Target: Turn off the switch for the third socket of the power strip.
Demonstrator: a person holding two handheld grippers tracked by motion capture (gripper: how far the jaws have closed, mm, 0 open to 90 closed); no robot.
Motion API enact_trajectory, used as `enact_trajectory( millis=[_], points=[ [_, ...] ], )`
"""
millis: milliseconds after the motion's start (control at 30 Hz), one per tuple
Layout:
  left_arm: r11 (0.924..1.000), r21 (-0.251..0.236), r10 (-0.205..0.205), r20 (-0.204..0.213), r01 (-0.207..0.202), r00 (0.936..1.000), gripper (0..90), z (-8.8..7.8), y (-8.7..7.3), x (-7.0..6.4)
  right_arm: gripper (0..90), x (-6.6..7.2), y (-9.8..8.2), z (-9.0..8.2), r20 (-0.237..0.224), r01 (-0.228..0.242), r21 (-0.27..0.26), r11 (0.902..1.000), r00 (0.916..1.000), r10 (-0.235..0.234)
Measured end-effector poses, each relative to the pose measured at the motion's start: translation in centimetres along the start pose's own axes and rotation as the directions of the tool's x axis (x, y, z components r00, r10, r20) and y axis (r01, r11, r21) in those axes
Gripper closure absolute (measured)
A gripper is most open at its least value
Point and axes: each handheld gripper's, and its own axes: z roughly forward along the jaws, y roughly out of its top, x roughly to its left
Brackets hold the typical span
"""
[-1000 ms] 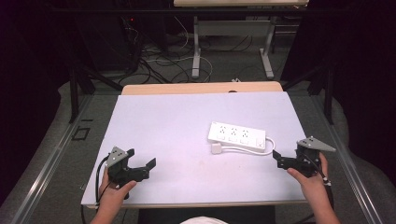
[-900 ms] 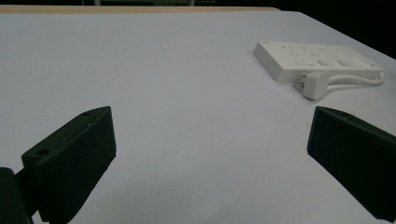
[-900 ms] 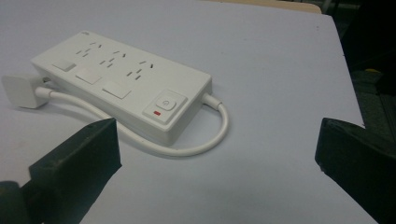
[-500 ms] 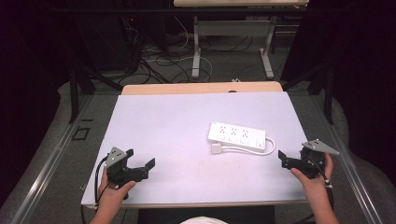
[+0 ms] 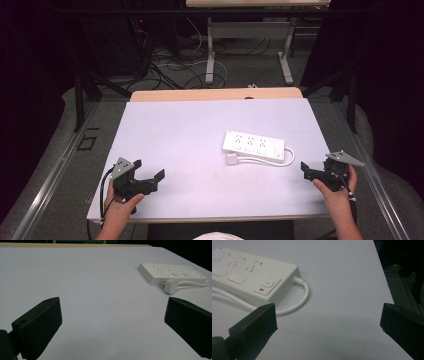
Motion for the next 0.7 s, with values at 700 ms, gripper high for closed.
enact_trajectory(
  millis=[700],
  points=[
    [1.0,0.002,-0.002,-0.003,0.002,1.0,1.1,0.12,0.06,0.01,1.0,-0.27,-0.23,0.38,0.028,-0.016,0.003,0.9999,0.9995,0.016]
  ],
)
